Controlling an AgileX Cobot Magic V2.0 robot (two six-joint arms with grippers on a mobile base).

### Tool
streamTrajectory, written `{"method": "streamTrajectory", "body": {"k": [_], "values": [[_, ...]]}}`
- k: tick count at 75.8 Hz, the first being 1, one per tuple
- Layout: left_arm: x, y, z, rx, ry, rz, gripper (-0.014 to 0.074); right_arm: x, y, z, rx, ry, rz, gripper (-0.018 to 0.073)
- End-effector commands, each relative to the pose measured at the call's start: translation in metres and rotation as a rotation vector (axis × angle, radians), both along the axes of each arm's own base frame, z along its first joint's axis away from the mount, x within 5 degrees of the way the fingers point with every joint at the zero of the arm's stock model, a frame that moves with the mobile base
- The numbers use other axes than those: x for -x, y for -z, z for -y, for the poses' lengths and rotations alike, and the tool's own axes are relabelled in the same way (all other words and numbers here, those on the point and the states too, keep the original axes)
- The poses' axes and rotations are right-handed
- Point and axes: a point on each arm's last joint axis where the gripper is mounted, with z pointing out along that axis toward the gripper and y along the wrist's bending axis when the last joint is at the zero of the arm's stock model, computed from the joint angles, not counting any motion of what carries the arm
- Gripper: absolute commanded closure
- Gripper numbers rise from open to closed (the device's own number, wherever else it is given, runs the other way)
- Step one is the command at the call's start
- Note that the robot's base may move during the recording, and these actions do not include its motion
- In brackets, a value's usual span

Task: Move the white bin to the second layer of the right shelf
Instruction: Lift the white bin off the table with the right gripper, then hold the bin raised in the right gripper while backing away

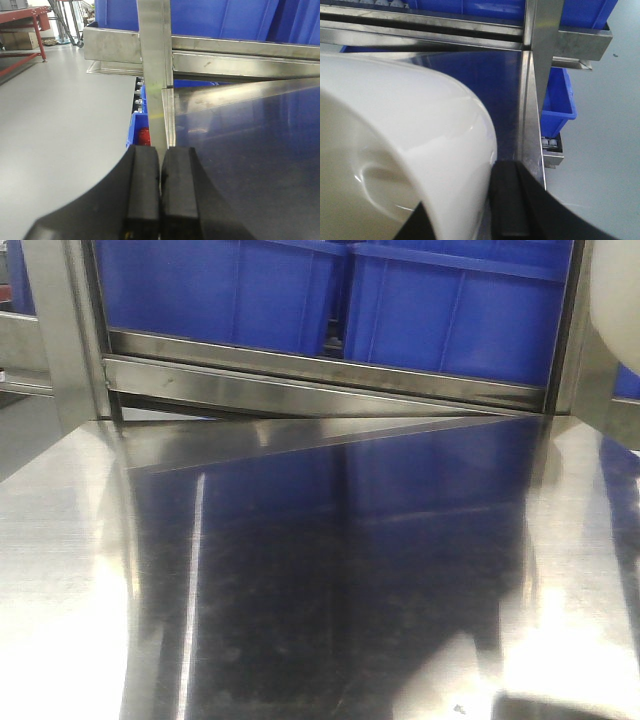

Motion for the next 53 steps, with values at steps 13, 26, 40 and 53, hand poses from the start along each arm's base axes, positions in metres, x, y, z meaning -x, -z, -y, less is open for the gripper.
{"method": "streamTrajectory", "body": {"k": [13,26,40,53], "values": [[-0.0007,0.0037,0.0003,0.009,0.004,0.064,0.0512,-0.0023,-0.0188,0.0010,-0.007,0.009,0.135,0.0510],[-0.0007,0.0037,0.0003,0.009,0.004,0.064,0.0512,-0.0023,-0.0188,0.0010,-0.007,0.009,0.135,0.0510],[-0.0007,0.0037,0.0003,0.009,0.004,0.064,0.0512,-0.0023,-0.0188,0.0010,-0.007,0.009,0.135,0.0510],[-0.0007,0.0037,0.0003,0.009,0.004,0.064,0.0512,-0.0023,-0.0188,0.0010,-0.007,0.009,0.135,0.0511]]}}
